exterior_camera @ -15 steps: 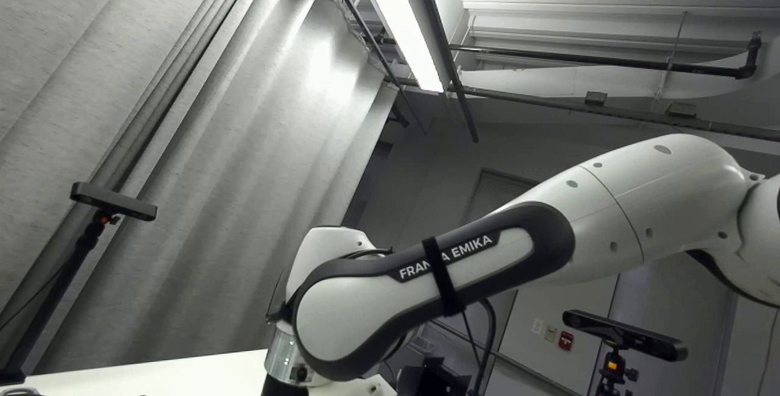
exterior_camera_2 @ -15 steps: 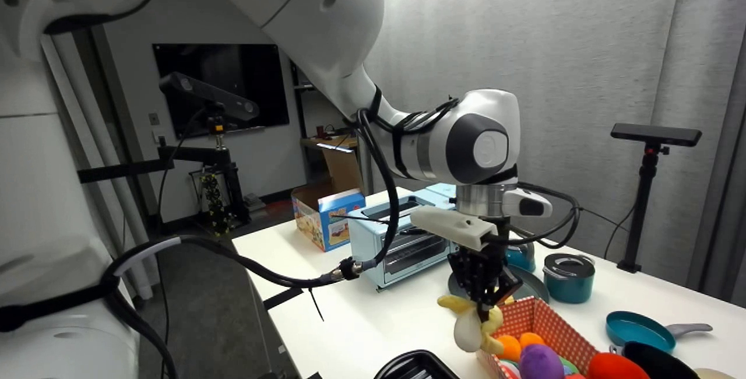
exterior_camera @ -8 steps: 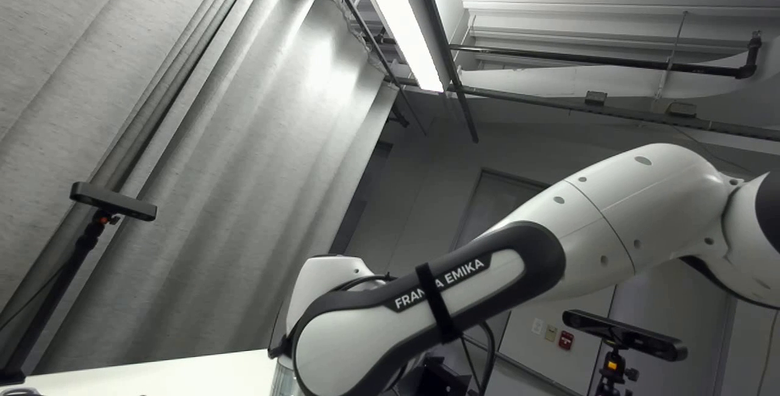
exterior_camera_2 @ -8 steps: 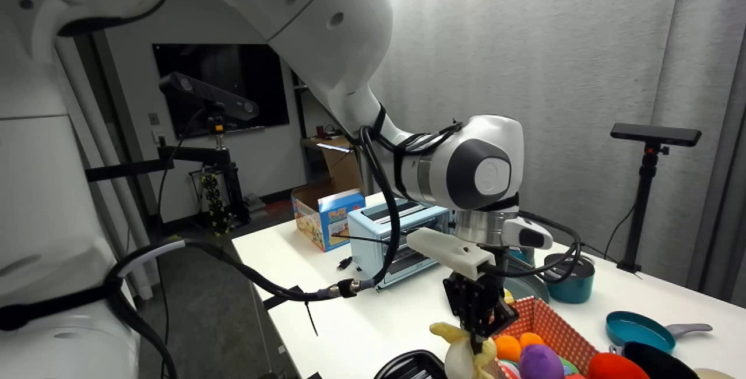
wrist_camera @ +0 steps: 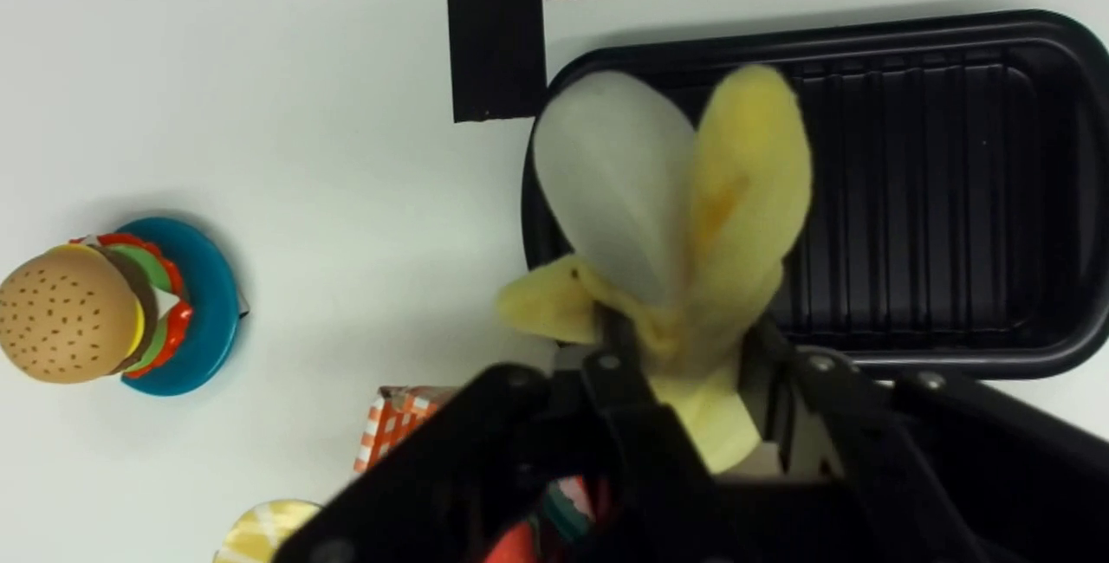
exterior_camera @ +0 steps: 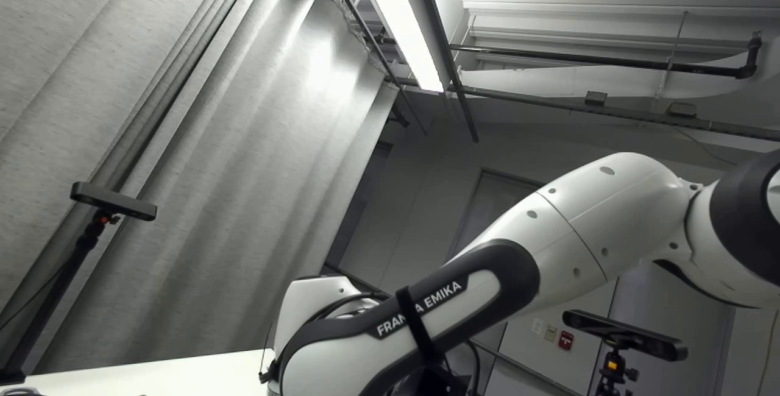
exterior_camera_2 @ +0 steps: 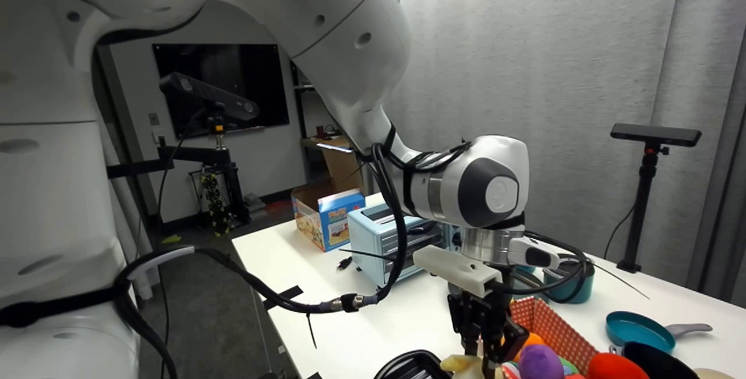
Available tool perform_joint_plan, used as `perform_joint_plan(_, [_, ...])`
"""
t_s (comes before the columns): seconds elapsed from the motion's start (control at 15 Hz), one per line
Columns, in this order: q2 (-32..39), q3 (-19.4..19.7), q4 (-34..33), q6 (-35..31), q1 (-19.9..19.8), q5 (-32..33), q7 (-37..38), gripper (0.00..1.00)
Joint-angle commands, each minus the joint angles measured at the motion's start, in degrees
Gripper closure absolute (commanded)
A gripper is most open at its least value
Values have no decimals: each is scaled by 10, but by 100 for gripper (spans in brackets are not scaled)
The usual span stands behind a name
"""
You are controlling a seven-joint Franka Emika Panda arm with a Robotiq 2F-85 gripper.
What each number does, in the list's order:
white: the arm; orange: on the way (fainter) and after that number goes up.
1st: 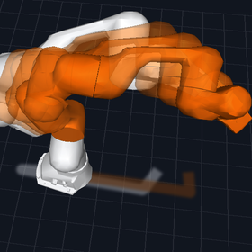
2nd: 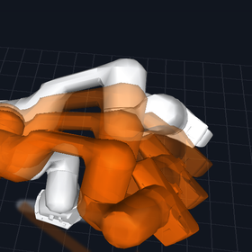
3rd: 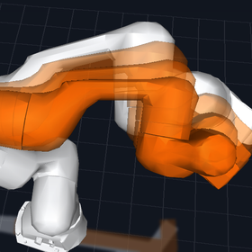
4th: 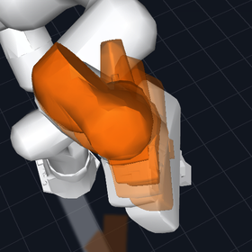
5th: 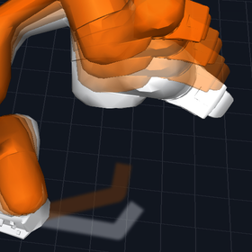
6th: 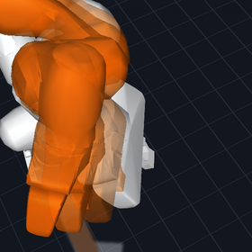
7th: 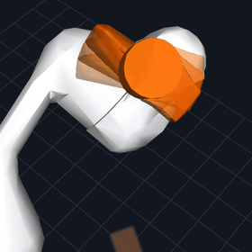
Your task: Remove the banana, plum and apple toys from the basket and place them on the black tray
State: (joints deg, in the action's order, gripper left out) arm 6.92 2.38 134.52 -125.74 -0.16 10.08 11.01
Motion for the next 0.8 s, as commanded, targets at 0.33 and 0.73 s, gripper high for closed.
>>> perform_joint_plan(0.33, [-6,2,-8,6,0,11,24,1])
perform_joint_plan(0.73, [-37,8,-32,-17,-4,13,56,0])
